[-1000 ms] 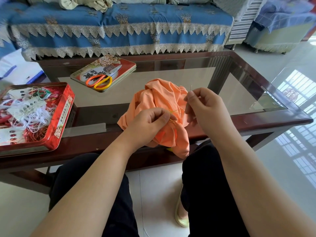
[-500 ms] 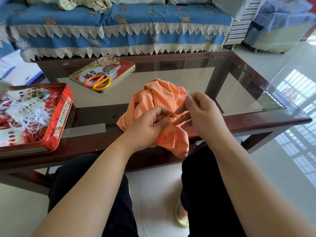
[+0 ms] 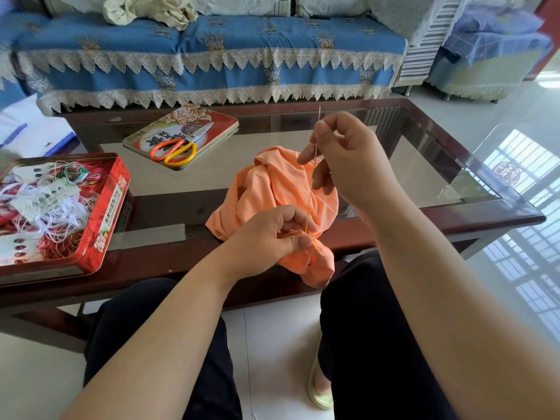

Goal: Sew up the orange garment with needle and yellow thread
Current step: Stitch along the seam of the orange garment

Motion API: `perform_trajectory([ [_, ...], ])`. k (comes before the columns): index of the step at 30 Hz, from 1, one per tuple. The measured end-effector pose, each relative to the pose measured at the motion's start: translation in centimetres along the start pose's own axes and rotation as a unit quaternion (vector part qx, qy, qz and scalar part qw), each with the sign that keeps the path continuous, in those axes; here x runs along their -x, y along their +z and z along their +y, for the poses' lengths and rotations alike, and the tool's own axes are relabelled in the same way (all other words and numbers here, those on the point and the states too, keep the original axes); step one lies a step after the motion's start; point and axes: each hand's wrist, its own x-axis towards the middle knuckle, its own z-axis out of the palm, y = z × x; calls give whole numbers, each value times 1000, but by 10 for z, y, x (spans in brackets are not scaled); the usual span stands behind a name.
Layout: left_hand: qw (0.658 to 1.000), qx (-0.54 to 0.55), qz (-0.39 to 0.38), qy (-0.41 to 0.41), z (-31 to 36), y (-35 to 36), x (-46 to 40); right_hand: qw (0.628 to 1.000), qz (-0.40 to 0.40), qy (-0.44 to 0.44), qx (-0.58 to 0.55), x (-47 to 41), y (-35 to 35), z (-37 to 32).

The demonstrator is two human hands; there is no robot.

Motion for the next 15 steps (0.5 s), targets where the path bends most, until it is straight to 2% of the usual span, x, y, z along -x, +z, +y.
perform_trajectory([
  [15, 1000, -17, -9, 21, -7, 0, -1, 993, 35, -39, -103, 3, 4, -14],
])
